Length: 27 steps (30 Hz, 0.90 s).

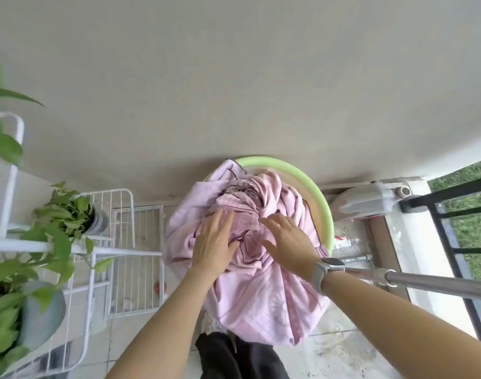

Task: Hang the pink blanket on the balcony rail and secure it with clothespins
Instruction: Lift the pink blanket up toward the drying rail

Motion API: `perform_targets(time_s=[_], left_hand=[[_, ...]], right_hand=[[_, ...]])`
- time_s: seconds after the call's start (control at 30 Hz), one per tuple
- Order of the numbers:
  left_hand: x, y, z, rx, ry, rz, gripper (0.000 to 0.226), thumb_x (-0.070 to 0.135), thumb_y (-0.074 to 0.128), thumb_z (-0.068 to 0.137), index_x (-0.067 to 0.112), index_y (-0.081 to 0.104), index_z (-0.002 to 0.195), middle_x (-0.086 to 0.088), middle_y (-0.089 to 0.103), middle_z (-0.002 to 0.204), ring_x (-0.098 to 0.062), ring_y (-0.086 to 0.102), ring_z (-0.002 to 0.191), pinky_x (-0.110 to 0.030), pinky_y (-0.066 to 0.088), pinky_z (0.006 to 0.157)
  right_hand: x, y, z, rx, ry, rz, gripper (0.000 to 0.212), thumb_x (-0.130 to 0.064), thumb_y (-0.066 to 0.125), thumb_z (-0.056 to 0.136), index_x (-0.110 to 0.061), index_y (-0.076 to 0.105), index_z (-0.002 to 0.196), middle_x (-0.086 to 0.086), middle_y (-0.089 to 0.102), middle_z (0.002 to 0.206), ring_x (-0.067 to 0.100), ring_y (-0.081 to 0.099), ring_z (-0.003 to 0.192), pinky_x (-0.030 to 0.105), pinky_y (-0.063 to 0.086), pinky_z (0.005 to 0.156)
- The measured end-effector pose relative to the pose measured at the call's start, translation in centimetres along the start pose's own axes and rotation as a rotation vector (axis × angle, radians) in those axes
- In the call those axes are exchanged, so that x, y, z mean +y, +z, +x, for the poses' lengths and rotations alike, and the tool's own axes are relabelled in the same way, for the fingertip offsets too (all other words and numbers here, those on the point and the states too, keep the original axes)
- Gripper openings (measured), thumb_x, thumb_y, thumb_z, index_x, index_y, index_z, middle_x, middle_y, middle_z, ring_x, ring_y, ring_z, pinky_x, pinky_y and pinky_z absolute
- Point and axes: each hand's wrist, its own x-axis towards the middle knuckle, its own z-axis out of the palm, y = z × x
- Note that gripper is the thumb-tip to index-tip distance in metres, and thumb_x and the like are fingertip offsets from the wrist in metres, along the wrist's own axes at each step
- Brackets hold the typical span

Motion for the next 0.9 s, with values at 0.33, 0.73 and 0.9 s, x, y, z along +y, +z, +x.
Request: perform_targets(time_s=[0.33, 0.73, 0.9], left_hand=[[-2.3, -3.7, 5.5, -0.015, -0.121, -0.339, 0.018, 0.001, 0.048, 0.084, 0.008, 0.064, 0.088, -0.015, 0.068, 0.087, -0.032, 0.061, 0.085, -0.035, 0.041, 0.069], [8.4, -19.5, 5.1, 0.043, 0.194, -0.524, 0.022, -0.009, 0.042, 0.084, 0.004, 0.058, 0.09, -0.006, 0.058, 0.085, -0.016, 0.051, 0.082, -0.018, 0.038, 0.07], [16.2, -29.9, 2.8, 0.101, 0.376, -0.558, 0.02, 0.02, 0.059, 0.08, 0.011, 0.06, 0.097, 0.001, 0.062, 0.088, -0.011, 0.055, 0.083, -0.016, 0.04, 0.076]], right_hand=[[0.0, 1.7, 4.2, -0.061, 0.081, 0.144, 0.075, -0.044, 0.057, 0.083, -0.027, 0.016, 0.143, 0.004, 0.03, 0.137, 0.023, 0.033, 0.123, 0.039, 0.038, 0.099], [-4.4, -15.6, 2.9, 0.296, 0.021, 0.562, 0.036, 0.011, 0.044, 0.077, -0.025, 0.05, 0.079, 0.002, 0.056, 0.078, 0.02, 0.049, 0.075, 0.024, 0.034, 0.066], [-7.7, -27.4, -1.1, 0.468, 0.027, 0.673, 0.033, 0.015, 0.042, 0.075, -0.013, 0.052, 0.088, -0.007, 0.05, 0.066, 0.007, 0.045, 0.059, 0.009, 0.037, 0.05]])
